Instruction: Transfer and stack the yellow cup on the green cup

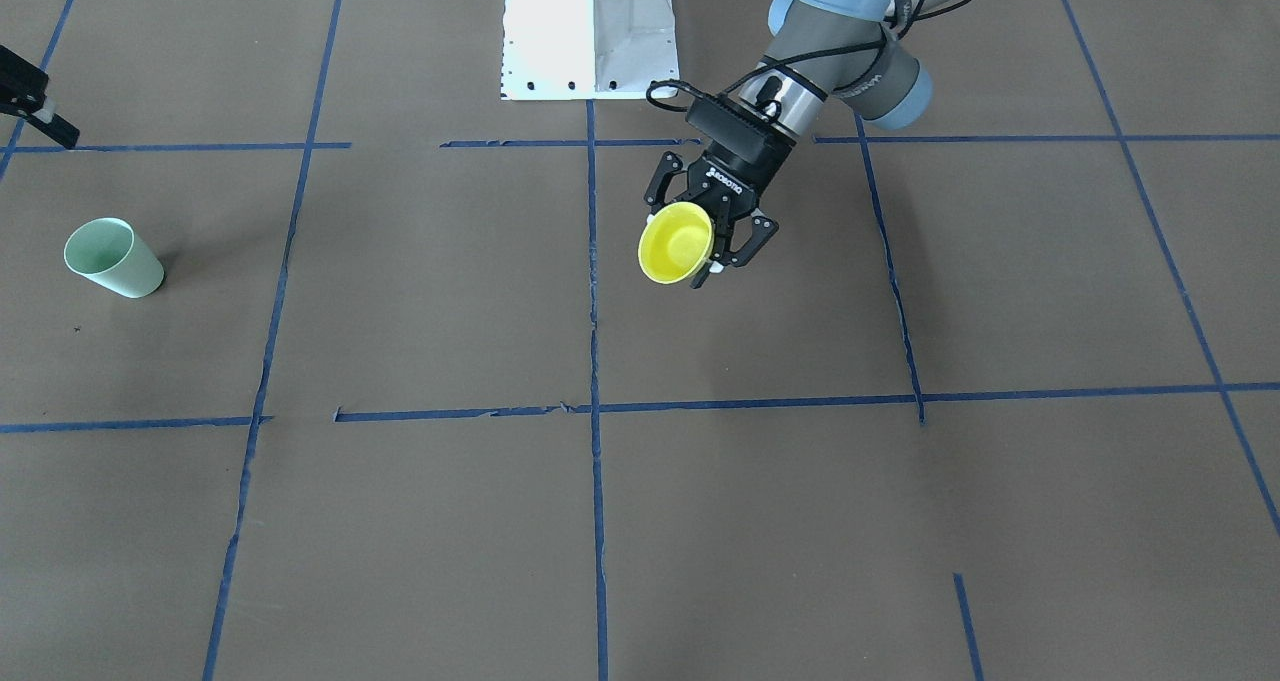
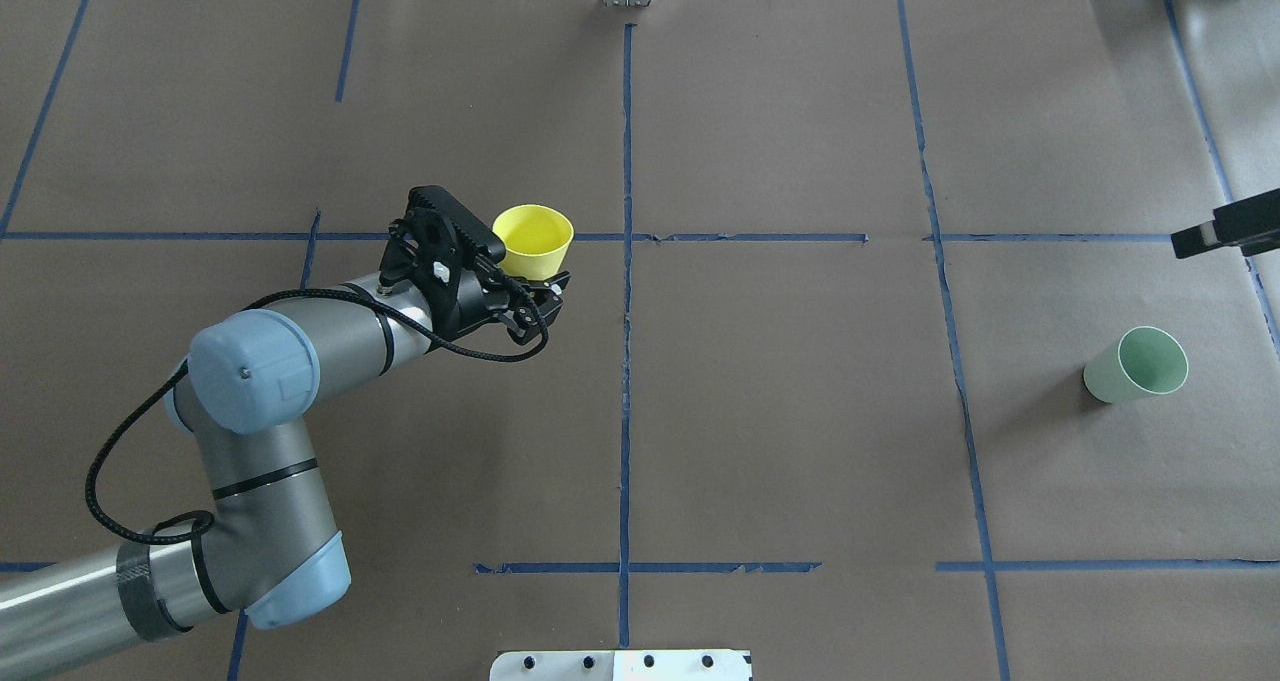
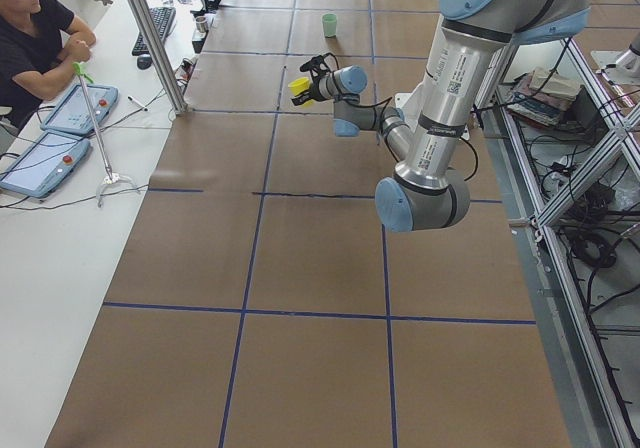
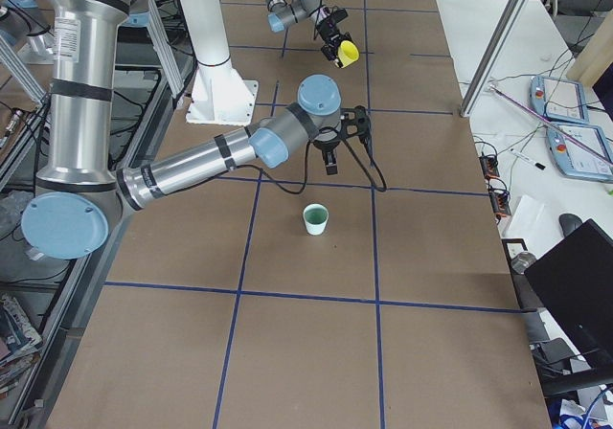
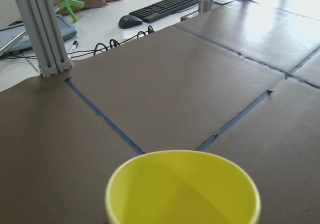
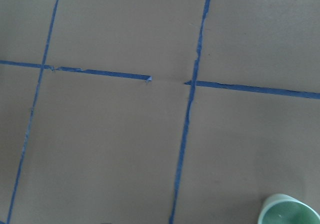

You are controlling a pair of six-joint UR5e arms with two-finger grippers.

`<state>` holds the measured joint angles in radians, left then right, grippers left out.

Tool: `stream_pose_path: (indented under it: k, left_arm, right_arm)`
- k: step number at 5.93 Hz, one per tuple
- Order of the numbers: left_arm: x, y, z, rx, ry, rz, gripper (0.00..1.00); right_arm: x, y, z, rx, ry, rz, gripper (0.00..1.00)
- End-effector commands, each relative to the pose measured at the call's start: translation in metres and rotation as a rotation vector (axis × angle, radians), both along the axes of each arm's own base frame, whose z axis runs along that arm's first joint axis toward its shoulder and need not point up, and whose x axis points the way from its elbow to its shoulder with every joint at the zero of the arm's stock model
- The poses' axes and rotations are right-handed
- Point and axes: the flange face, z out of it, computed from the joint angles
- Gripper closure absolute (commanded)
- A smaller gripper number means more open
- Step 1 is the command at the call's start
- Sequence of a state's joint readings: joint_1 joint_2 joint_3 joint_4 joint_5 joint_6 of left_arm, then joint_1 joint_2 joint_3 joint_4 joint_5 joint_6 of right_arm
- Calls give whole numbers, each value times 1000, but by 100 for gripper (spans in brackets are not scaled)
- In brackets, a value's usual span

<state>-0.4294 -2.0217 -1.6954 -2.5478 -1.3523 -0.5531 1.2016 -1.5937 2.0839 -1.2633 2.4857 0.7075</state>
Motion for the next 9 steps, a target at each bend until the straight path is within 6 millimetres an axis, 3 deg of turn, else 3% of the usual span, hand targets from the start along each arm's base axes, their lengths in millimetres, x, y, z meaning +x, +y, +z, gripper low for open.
stream_pose_path:
  k: [1, 2, 3, 4, 5, 9]
  left_arm:
    - [25, 29, -11, 27, 75, -36, 96]
    - [32, 35, -13, 37, 105, -27, 96]
    - [45, 41, -3, 26, 86, -79, 96]
    - [52, 59, -4, 28, 108, -105, 96]
    - [55, 77, -8, 27, 153, -174, 94]
    - [64, 84, -5, 91, 78, -184, 98]
  right_arm:
    - [-81, -21, -70, -80, -43, 31, 0]
    - [-114, -28, -108, -120, -91, 22, 0]
    - [-150, -31, -145, -172, -130, 6, 0]
    - [-178, -37, -171, -209, -153, -7, 0]
    - [-194, -35, -186, -214, -163, -12, 0]
    - [-268, -3, -229, -290, -149, 21, 0]
